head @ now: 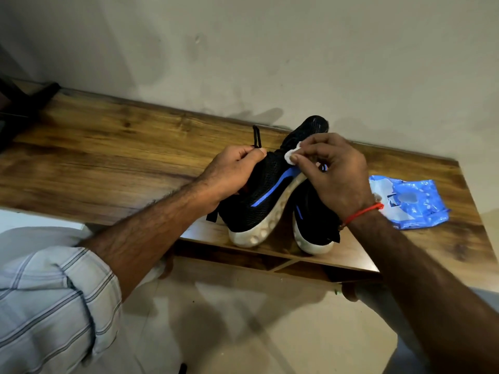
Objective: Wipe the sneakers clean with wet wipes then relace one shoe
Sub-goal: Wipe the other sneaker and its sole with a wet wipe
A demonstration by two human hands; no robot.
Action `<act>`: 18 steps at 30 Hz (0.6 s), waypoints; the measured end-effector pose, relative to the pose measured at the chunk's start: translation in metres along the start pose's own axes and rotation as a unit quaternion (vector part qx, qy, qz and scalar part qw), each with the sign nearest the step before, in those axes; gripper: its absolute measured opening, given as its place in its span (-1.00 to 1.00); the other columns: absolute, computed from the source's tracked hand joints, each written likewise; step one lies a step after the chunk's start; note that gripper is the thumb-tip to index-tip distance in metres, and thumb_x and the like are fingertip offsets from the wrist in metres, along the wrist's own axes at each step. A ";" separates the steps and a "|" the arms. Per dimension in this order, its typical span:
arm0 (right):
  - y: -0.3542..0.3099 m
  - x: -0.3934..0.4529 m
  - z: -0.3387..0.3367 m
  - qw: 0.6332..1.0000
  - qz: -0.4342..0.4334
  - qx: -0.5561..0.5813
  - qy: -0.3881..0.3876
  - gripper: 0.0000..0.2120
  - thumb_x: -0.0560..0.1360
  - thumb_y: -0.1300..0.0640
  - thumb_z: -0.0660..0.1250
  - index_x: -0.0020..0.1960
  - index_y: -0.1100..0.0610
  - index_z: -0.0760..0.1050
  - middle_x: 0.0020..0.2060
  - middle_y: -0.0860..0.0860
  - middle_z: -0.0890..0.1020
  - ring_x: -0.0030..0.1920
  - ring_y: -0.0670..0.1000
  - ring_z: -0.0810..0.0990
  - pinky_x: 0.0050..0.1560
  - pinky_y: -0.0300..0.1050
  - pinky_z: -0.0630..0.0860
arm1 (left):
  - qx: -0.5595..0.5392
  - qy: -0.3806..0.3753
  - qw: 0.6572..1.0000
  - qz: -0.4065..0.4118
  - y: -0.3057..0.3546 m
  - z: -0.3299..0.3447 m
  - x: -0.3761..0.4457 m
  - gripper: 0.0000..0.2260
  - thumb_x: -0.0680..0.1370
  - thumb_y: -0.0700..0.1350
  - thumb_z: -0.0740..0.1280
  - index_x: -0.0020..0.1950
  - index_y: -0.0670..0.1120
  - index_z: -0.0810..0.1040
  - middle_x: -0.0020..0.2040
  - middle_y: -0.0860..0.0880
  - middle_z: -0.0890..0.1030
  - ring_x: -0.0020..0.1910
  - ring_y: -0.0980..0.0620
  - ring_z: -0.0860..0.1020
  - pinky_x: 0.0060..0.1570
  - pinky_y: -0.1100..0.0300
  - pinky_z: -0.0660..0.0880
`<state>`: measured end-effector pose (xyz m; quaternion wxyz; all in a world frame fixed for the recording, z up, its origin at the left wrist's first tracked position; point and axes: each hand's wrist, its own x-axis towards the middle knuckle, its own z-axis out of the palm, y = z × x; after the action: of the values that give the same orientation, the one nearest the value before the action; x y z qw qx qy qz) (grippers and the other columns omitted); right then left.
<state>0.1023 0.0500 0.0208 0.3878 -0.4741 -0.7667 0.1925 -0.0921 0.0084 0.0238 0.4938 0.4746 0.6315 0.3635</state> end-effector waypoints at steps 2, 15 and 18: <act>-0.007 -0.003 0.002 1.000 -0.017 -0.006 -0.004 -0.91 0.45 0.17 0.49 -0.04 0.12 0.68 -0.05 -0.02 0.65 -0.10 -0.08 0.63 -0.02 -0.33 0.51 | -0.001 0.000 1.000 0.001 0.000 0.001 -0.001 -0.67 0.67 0.10 0.25 -0.16 -0.05 0.63 -0.27 -0.03 0.58 -0.29 0.02 0.56 -0.22 0.08 0.42; -0.024 -0.015 0.010 0.992 -0.101 -0.069 -0.035 -0.89 0.45 0.34 0.43 -0.06 0.19 0.62 -0.11 0.02 0.67 -0.06 -0.06 0.62 0.06 -0.46 0.40 | 0.027 0.030 0.999 0.023 -0.003 0.003 -0.002 -0.67 0.66 0.08 0.26 -0.24 -0.02 0.57 -0.40 0.11 0.50 -0.41 0.15 0.48 -0.35 0.21 0.36; -0.026 -0.020 0.013 0.987 -0.128 -0.071 -0.069 -0.88 0.45 0.35 0.42 -0.04 0.20 0.62 -0.10 0.03 0.66 -0.05 -0.04 0.61 0.07 -0.43 0.40 | 0.020 0.029 0.999 0.021 -0.004 0.002 -0.004 -0.67 0.67 0.06 0.26 -0.26 0.00 0.54 -0.44 0.14 0.47 -0.45 0.17 0.45 -0.38 0.24 0.35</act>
<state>0.0824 0.0214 0.0215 0.3212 -0.3843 -0.8573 0.1189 -0.0909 0.0037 0.0206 0.4581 0.4869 0.6427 0.3743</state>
